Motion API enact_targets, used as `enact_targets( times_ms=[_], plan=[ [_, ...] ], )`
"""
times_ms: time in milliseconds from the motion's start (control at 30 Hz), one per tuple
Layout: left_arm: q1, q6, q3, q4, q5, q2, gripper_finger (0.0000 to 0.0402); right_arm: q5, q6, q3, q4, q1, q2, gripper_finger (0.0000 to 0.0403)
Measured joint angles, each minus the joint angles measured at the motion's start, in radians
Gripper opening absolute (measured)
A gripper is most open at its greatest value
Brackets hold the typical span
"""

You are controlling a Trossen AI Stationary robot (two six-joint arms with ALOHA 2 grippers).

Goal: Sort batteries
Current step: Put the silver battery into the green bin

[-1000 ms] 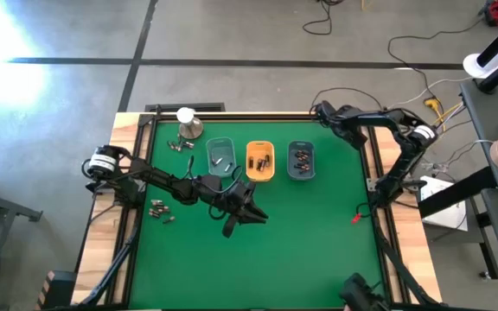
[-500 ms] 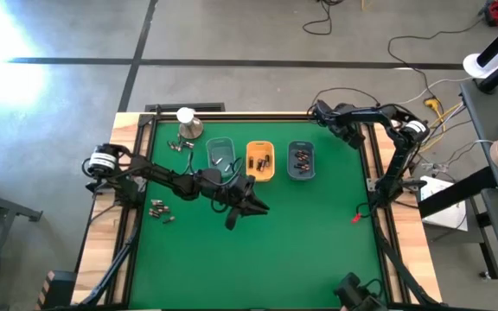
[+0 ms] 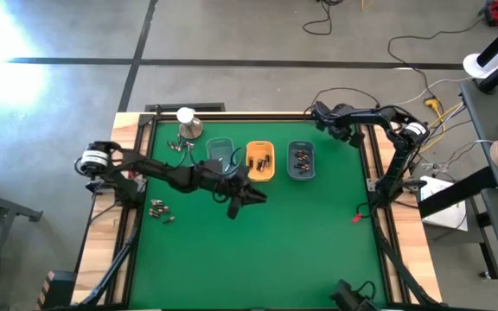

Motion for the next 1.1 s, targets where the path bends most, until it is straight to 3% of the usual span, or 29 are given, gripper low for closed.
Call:
enact_targets(
  times_ms=[100, 233, 333, 433, 567, 767, 933, 1100],
  plan=[
    [0.007, 0.076, 0.0, -0.217, -0.136, -0.075, 0.0047, -0.011, -0.012, -0.001, -0.004, 0.018, -0.004, 0.0029],
    [-0.025, 0.185, -0.002, -0.495, -0.457, -0.192, 0.0035, -0.045, -0.059, -0.003, -0.009, 0.031, -0.025, 0.0032],
    [-0.058, 0.208, -0.032, -0.57, -0.557, -0.275, 0.003, -0.092, -0.134, -0.004, -0.017, 0.036, -0.06, 0.0032],
    [-0.07, 0.223, -0.122, -0.492, -0.56, -0.353, 0.0028, -0.097, -0.268, -0.005, -0.014, 0.049, -0.125, 0.0033],
    [-0.059, 0.256, -0.308, -0.242, -0.563, -0.451, 0.0028, -0.067, -0.495, -0.005, -0.016, 0.099, -0.244, 0.0033],
    [-0.043, 0.286, -0.528, 0.188, -0.564, -0.524, 0.0029, -0.007, -0.818, -0.005, 0.01, 0.3, -0.412, 0.0027],
    [-0.043, 0.394, -0.54, 0.19, -0.564, -0.519, 0.0058, -0.029, -1.086, -0.017, 0.127, 0.552, -0.468, 0.0025],
    [-0.043, 0.497, -0.502, 0.181, -0.546, -0.418, 0.0116, -0.261, -1.158, -0.018, 0.28, 0.721, -0.458, 0.0024]
  ],
)
